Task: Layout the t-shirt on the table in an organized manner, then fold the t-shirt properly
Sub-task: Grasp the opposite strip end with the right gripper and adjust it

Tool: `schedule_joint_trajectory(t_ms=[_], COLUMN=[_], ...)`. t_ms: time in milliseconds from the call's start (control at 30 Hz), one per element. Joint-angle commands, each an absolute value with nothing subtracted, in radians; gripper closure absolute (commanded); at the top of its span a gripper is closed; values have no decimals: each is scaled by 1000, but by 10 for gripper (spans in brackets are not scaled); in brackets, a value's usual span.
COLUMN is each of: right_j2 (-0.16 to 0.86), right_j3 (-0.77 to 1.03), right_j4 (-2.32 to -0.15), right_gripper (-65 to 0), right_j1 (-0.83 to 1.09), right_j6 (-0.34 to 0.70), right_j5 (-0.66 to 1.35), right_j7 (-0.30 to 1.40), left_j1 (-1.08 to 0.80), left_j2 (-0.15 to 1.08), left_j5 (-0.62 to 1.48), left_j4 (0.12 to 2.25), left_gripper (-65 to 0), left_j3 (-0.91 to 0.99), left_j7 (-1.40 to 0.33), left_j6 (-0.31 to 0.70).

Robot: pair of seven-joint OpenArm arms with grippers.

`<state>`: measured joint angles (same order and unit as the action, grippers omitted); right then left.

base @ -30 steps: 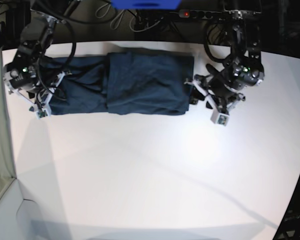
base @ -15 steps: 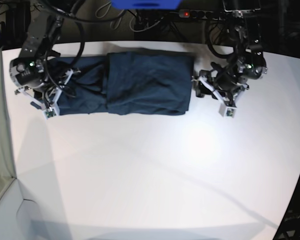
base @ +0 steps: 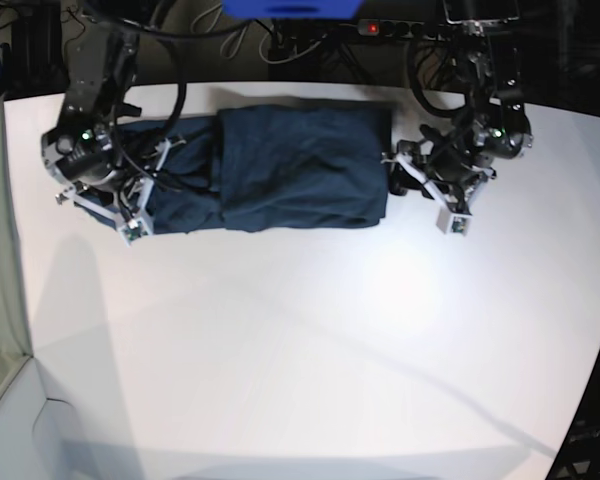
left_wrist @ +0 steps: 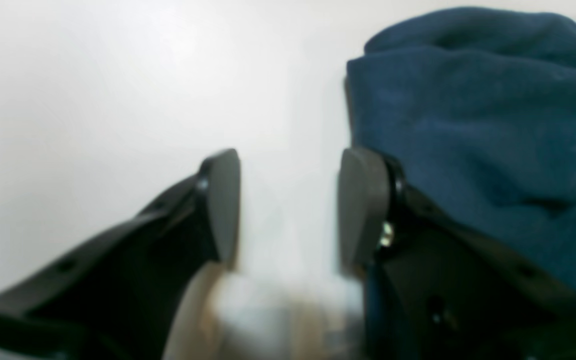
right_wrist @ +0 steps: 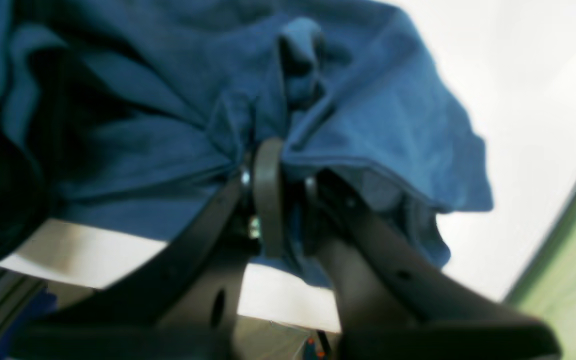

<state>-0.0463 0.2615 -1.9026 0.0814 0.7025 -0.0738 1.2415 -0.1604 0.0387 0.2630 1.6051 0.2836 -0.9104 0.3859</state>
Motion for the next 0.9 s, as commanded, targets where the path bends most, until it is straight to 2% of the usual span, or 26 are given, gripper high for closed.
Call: schedule_joint_trajectory(t_ms=[0,267,333,500,633,733,867], right_j2=[-28,19,31,62,64,62,59], right_j3=[263,346,377,437,458,456,453], right_j4=[-1906,-1782,-1747,-1718,-1715,-1713,-1712], right_gripper=[0,0,-48,-255,-395,-453,-472], right_j1=[70,38,28,12,12,12,5], right_j6=[698,698,698,698,698,698,698], right_j5=[-68,-68,-68,-64,-62,-62,-62], right_j7=[1227,1225,1225,1227,1227,1227,1225], left_j1=[-153,-153,-153,-153,-153,-153,-153], left_j2=[44,45,47,48,50,50,50], left_j5=[271,271,271,271,271,271,271], left_j4=[1620,1621,1623,1621,1621,1621,1623], left_gripper=[-316,-316,-316,-316,-316,-316,-316], left_j3=[283,283,283,283,283,283,283], left_j7=[-901,-901,-901,-901,-901,-901,-901], left_j6=[389,389,389,389,389,389,389])
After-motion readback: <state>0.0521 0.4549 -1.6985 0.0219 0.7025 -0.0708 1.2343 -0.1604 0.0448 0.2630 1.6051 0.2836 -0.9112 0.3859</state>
